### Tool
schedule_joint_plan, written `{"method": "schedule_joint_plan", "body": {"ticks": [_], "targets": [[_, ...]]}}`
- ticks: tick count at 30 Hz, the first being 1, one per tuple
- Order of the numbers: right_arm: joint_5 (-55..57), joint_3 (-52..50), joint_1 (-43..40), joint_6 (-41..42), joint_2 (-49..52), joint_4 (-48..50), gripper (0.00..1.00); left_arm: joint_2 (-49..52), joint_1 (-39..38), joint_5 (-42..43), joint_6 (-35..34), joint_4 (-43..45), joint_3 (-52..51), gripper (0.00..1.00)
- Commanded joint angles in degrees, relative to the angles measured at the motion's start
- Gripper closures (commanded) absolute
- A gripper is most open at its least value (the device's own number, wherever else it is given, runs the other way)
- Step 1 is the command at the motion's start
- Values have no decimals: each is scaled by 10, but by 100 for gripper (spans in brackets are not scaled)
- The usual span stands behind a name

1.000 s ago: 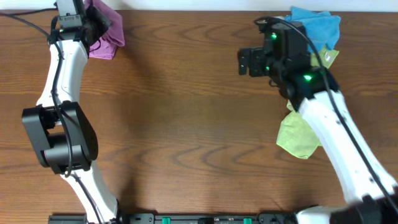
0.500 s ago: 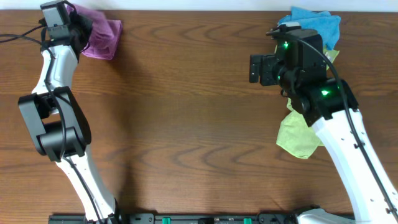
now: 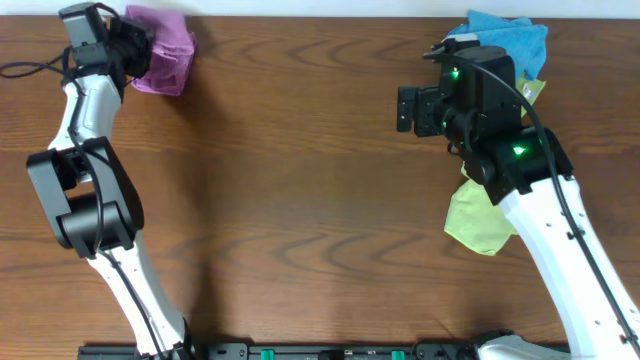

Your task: Fold the cloth

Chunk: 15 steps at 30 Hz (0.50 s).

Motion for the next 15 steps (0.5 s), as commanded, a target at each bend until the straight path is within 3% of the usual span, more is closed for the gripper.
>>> {"method": "schedule_joint_plan", "body": {"ticks": [1,15], "targets": [[4,4,5,-6,-2,5,1,6,2,16,-6,-24,8,94],[2,4,20,-2,-2,7,1,56,23,59,-17,-21,8,94]]}}
